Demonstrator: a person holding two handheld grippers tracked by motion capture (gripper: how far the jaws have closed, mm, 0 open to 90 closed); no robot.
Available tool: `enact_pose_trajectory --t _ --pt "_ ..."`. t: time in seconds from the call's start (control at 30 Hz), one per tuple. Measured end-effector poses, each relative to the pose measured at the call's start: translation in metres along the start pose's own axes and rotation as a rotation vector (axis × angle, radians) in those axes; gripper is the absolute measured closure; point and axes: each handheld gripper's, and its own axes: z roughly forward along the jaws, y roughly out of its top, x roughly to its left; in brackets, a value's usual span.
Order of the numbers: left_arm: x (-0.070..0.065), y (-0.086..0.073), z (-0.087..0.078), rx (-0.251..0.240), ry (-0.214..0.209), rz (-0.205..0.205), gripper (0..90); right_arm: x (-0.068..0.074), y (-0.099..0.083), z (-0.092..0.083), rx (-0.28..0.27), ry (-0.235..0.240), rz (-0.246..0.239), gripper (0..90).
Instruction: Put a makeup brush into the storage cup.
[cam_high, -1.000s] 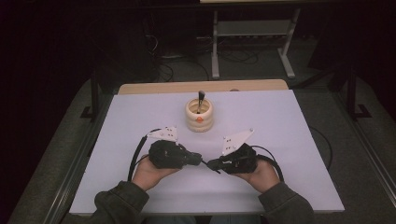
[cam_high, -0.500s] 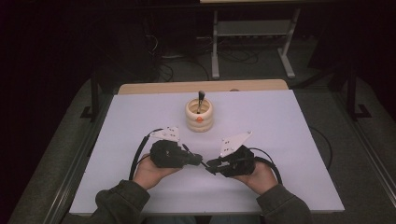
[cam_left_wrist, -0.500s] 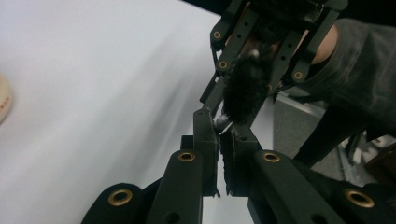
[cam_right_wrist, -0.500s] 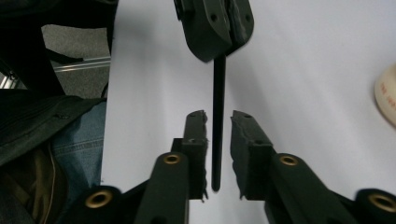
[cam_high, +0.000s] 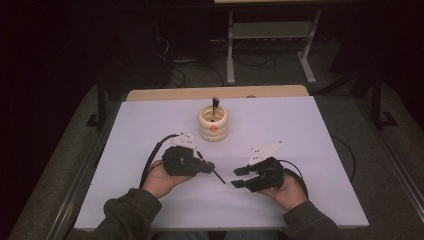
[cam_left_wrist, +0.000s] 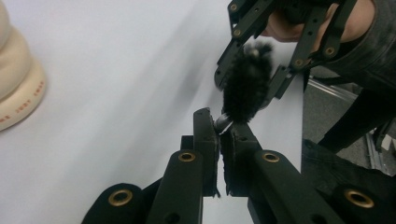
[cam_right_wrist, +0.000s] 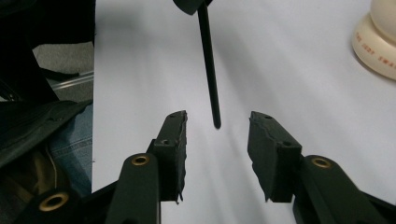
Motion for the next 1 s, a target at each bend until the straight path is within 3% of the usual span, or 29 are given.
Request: enact_pose_trajectory --t 0.43,1.0 --pt "0.006 0.008 -0.007 0.008 0.028 -0.004 85.0 -0.007 -0.010 -0.011 -0.020 -0.033 0.036 45.7" --pt "0.018 0.015 -0.018 0.009 0.055 -0.023 85.1 -0.014 -0.026 -0.022 -0.001 -0.064 0.096 35.3"
